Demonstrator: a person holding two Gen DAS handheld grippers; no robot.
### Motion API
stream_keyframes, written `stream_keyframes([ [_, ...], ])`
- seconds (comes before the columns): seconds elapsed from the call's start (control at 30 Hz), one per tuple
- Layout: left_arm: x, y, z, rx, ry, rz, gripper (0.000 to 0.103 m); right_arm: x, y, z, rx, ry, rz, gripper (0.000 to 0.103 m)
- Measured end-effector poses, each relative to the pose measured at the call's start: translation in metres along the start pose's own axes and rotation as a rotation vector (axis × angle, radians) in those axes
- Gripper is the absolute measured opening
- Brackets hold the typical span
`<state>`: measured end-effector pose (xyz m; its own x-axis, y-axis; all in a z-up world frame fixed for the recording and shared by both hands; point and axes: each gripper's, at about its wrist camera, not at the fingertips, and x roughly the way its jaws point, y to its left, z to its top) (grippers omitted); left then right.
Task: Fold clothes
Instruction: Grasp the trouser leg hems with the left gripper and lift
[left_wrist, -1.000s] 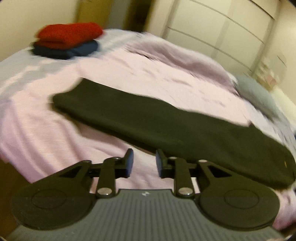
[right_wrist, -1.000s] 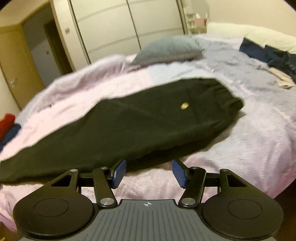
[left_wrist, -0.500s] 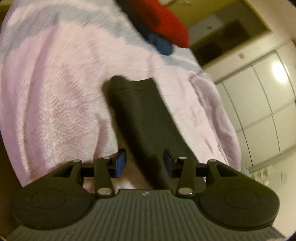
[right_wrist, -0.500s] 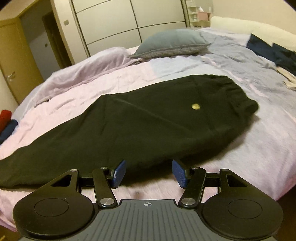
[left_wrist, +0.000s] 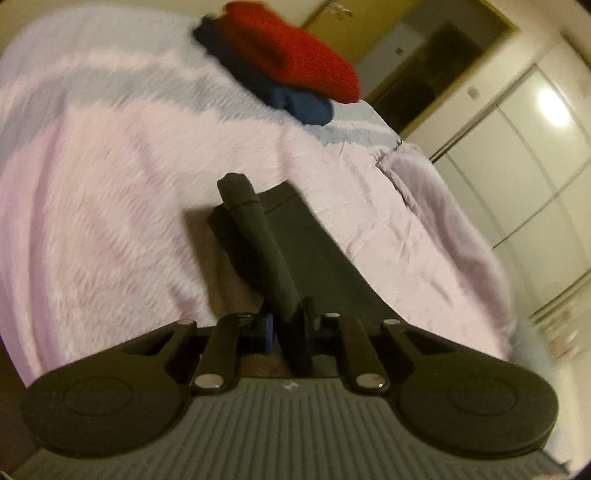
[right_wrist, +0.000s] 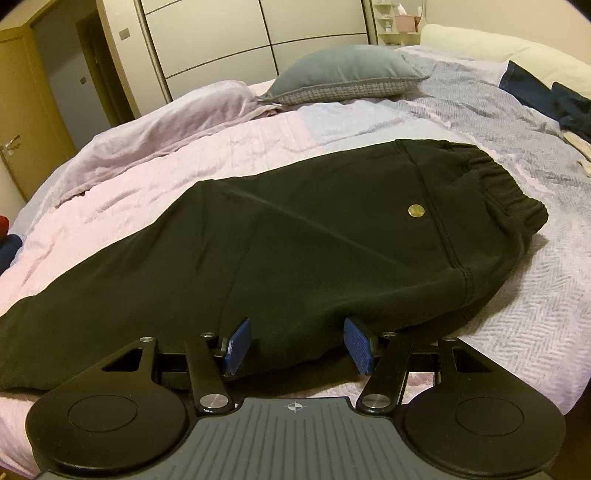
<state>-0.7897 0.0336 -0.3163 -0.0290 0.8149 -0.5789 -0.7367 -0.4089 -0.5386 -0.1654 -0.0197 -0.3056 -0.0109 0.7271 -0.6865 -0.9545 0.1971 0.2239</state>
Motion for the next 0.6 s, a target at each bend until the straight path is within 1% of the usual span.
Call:
stream_keyframes([
  [0.1,-0.019,-0.054,-0.002,0.286,-0.106,0.002,0.009,-0.004,-0.006,0.000,0.003,0.000,0.015,0.059],
  [0.13,-0.029,-0.075,-0.008,0.395,-0.146,-0.027,0.008,-0.005,-0.008,0.000,0.004,-0.002,0.019,0.059],
  [0.23,-0.061,-0.140,-0.037,0.713,-0.260,-0.186,0.007,-0.013,-0.016,0.001,0.016,-0.018,0.020,0.059],
  [0.3,-0.077,-0.174,-0.068,0.848,-0.284,-0.297,0.007,-0.018,-0.024,0.002,0.041,-0.034,0.026,0.059],
  [0.33,-0.081,-0.189,-0.087,0.901,-0.274,-0.362,0.007,-0.021,-0.027,0.002,0.054,-0.042,0.029,0.059],
  [0.4,-0.081,-0.214,-0.128,1.001,-0.218,-0.460,0.008,-0.026,-0.033,0.002,0.073,-0.055,0.034,0.059],
  [0.43,-0.073,-0.224,-0.153,1.070,-0.171,-0.482,0.009,-0.029,-0.036,0.003,0.083,-0.061,0.035,0.059],
  [0.5,-0.048,-0.238,-0.206,1.232,-0.030,-0.476,0.012,-0.032,-0.039,0.004,0.092,-0.064,0.039,0.059],
  [0.53,-0.039,-0.243,-0.225,1.288,0.029,-0.474,0.013,-0.034,-0.041,0.005,0.096,-0.064,0.040,0.059],
  [0.6,-0.045,-0.236,-0.214,1.237,0.060,-0.487,0.012,-0.037,-0.043,0.006,0.104,-0.065,0.045,0.059],
])
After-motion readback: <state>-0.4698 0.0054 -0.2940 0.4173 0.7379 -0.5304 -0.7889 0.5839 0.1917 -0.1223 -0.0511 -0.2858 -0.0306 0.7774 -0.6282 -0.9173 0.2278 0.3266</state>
